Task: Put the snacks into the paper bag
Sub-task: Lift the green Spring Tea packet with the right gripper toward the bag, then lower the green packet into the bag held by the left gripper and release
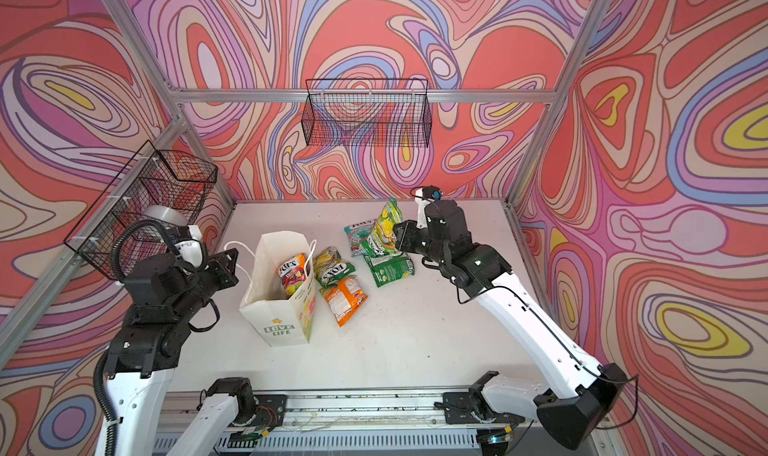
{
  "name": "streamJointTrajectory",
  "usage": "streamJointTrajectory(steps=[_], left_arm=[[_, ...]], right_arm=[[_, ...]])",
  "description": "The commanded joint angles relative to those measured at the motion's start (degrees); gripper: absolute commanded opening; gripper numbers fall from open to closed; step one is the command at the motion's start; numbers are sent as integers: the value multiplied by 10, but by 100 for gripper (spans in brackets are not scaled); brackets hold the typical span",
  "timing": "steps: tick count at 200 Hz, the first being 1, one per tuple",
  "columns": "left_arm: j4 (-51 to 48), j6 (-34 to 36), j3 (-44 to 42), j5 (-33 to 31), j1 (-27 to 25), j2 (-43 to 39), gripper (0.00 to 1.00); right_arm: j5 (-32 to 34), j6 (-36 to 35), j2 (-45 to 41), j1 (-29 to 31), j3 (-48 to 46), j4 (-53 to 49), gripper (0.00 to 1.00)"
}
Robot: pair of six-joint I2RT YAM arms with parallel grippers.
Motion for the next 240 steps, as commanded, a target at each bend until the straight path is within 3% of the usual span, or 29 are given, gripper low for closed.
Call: streamJointTrajectory(steps=[1,38,137,240], left_arm=[[-3,8,-8,4,-2,-1,0],[-2,8,-9,3,-2,-2,0],[1,6,-12,7,-2,-2,0],[1,5,-11,17,-2,1,0]], right_arm=[[-7,-23,22,3,55,33,0],[-26,-24,55,21,125,81,0],[-26,-36,255,182,337,108,0],[62,-22,334,251,346,29,0]])
